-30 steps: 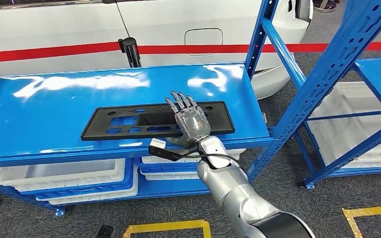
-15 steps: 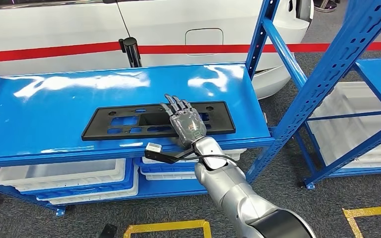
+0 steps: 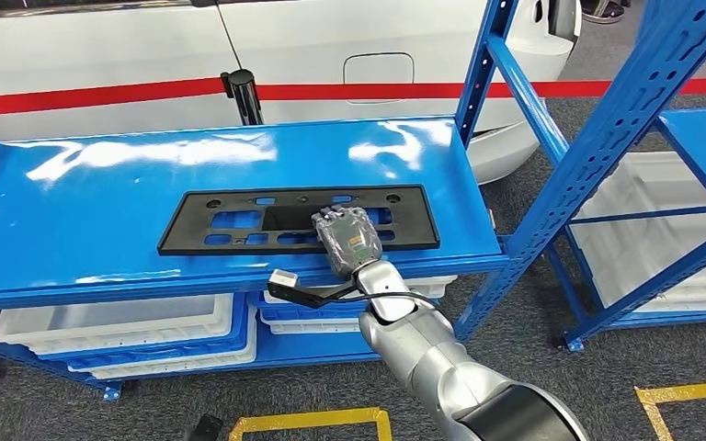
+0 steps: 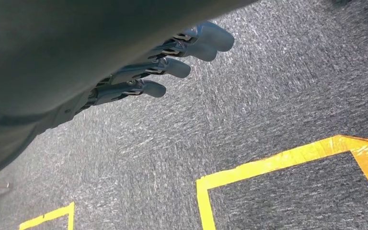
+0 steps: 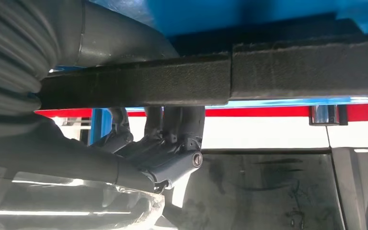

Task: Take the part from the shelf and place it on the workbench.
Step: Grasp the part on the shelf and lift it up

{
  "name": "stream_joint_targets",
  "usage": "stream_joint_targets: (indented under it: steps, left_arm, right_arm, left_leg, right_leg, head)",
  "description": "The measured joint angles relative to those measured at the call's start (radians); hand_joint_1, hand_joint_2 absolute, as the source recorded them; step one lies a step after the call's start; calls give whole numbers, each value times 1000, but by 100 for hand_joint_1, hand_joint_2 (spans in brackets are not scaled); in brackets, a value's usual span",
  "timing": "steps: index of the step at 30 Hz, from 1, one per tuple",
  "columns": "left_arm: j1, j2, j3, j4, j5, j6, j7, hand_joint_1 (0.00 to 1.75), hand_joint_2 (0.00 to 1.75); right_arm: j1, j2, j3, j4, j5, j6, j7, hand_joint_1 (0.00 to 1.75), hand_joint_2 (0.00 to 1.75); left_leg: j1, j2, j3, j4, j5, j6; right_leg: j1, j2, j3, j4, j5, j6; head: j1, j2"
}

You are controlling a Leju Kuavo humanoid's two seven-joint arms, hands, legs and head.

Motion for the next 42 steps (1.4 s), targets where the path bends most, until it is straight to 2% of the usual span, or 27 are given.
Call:
stream_joint_targets:
  steps: [18,22,27,31,35,38,42]
  left_arm:
    - [6,-5,-1,0,5,4,-9,0,0]
    - [6,-8,0,0,33,-59,-76,0,175]
    - [6,-11,-12,0,6,-182,-151,0,175]
    - [8,-12,-35,0,-16,-225,-208,0,175]
    - [11,-12,-45,1,7,-271,-185,0,175]
    - [18,-12,-44,1,27,-275,-178,0,175]
    - [25,-11,-43,1,33,-276,-178,0,175]
  right_arm:
    - [0,-2,8,11,-4,-2,35,175,175]
    - [17,-6,-4,-24,-36,-2,-18,175,175]
    - [58,-11,-44,-112,-76,-2,-159,175,175]
    - [84,-8,-85,-203,-152,-2,-315,175,175]
    - [101,-6,-100,-314,-318,0,-463,175,175]
    - [120,-24,-78,-428,-439,17,-483,175,175]
    - [144,-52,-48,-530,-474,31,-475,175,175]
  left_leg:
    - [0,0,3,0,0,0]
    - [-1,-1,3,0,0,0]
    - [-1,0,2,0,0,0]
    - [-1,0,1,0,0,0]
    - [-1,0,1,0,0,0]
    - [-1,-1,1,0,0,0]
    - [-1,0,1,0,0,0]
  right_leg:
    - [0,0,2,0,0,0]
    - [0,0,3,0,0,0]
    - [0,0,3,0,0,0]
    - [0,0,2,0,0,0]
    - [0,0,2,0,0,0]
    - [0,0,1,0,0,0]
    - [0,0,2,0,0,0]
  head:
    - [0,0]
    - [0,0]
    - [0,0]
    - [0,0]
    - [0,0]
    - [0,0]
    - [0,0]
